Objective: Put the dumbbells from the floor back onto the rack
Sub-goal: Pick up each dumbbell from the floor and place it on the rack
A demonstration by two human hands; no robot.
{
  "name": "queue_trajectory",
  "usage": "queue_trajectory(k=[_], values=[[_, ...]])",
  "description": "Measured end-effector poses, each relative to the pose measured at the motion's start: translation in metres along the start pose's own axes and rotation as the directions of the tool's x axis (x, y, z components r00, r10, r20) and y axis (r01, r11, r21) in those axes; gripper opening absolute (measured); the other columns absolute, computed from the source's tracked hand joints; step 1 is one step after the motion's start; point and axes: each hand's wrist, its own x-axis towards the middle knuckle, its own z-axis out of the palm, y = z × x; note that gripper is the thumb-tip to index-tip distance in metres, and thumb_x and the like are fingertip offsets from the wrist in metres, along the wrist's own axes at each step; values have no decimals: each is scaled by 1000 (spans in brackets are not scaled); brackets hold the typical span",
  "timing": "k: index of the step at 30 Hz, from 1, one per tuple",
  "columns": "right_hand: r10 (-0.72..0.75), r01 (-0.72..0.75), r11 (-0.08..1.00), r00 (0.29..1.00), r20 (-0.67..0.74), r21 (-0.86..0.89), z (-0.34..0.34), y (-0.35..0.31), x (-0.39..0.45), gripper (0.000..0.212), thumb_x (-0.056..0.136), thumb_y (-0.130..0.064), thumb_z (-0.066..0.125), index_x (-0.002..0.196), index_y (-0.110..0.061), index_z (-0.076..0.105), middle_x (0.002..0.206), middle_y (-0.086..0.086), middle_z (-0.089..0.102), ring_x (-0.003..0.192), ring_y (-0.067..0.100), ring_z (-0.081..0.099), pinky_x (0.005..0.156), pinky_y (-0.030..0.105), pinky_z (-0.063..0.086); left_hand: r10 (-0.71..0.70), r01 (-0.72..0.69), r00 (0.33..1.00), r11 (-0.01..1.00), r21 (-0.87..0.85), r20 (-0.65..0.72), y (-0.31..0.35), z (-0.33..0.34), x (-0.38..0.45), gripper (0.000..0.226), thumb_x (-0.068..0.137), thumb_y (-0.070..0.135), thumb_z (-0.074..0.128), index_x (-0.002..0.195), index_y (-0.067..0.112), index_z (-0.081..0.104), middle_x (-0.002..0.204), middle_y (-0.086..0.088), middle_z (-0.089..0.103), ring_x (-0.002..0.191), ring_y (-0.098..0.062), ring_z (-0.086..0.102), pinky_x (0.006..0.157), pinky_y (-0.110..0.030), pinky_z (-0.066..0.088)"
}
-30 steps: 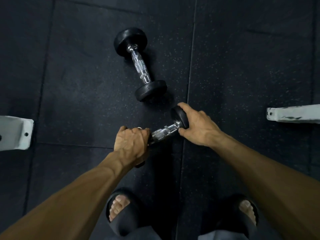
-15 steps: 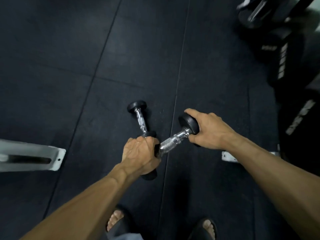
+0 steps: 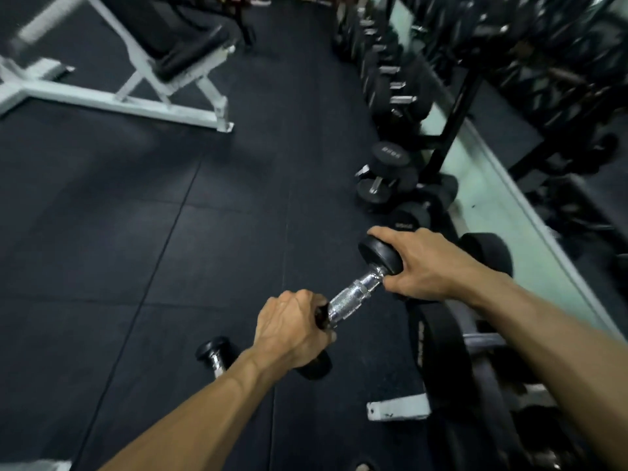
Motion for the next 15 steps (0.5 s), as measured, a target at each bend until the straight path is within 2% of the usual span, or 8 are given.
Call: queue_trajectory(k=[2,4,8,12,15], values=[[13,-15,999,999,-37,-32,-27,30,-8,78,70,-37,66,140,-44,34,108,6,68,101,30,63,87,40,52,28,-28,1000,1000,-9,10,35,-3,17,25,72,39,71,70,20,53,62,6,56,71,-18,57,62,-30,33],[43,-46,998,996,-73,-36,-49,64,-17,77,69,-39,65,140,-44,33,106,7,68,99,31,64,84,39,53,65,-64,998,998,-7,9,70,-2,37,28,71,38,70,67,20,50,62,6,57,69,-17,59,59,-29,35],[115,-118,993,989,-97,-29,-88,151,-41,81,72,-48,63,146,-42,31,113,5,69,105,31,63,88,38,51,147,-147,988,989,4,48,159,11,81,30,71,38,71,62,23,46,64,6,60,70,-17,60,57,-28,37],[195,-199,980,976,-97,-27,-135,234,-84,67,82,-42,61,144,-37,38,103,-2,68,102,27,62,85,36,47,242,-239,965,970,-37,102,259,38,117,15,72,38,69,77,26,60,79,5,67,83,-20,64,64,-30,43],[279,-283,958,957,-85,-44,-164,293,-117,62,82,-36,64,140,-33,43,92,-5,66,90,25,61,81,35,47,320,-317,939,947,-45,126,331,58,140,19,70,36,67,85,25,65,83,3,68,87,-22,63,66,-30,44]])
